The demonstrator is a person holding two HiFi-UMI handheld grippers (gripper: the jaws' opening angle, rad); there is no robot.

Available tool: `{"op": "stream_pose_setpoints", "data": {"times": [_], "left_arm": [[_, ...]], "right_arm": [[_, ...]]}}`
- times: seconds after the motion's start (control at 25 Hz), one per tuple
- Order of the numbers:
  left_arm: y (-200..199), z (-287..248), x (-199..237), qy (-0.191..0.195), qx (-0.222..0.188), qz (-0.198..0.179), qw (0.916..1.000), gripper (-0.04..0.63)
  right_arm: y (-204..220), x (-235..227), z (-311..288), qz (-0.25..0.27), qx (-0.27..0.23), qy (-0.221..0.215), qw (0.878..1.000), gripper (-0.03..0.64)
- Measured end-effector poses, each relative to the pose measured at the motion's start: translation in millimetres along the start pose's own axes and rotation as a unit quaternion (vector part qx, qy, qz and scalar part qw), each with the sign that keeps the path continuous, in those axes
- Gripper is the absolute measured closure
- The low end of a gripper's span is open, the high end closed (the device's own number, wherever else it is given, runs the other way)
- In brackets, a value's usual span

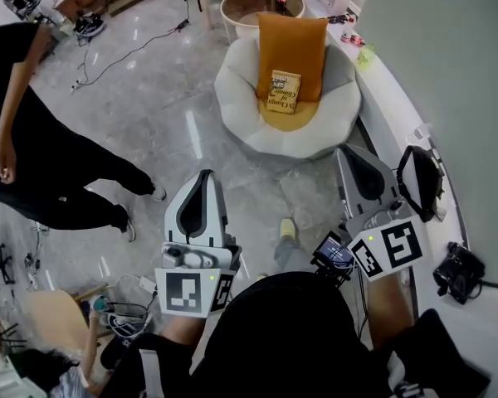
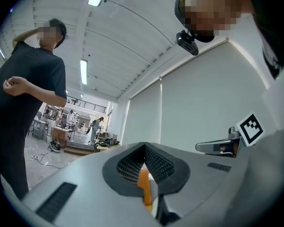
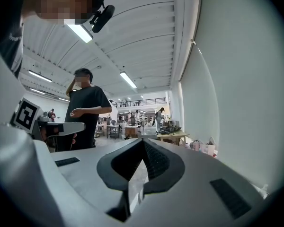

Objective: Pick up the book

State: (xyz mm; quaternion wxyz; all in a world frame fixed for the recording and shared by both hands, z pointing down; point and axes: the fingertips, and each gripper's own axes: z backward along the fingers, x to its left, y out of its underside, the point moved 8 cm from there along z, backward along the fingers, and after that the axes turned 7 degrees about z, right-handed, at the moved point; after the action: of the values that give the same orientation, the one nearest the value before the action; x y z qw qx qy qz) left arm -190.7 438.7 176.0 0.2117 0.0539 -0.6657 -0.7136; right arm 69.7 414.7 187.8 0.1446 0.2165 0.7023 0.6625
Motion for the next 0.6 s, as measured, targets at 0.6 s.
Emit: {"op": "stream_pose_setpoints", "data": {"times": [0.6], "left_arm": [[2,-85,29,-0.017,0.022,-0.001,0.9996,0.584]], "right_arm": [[-3,-49,-78,-0.006,0.016,-0.014,1.0,0.607]]}}
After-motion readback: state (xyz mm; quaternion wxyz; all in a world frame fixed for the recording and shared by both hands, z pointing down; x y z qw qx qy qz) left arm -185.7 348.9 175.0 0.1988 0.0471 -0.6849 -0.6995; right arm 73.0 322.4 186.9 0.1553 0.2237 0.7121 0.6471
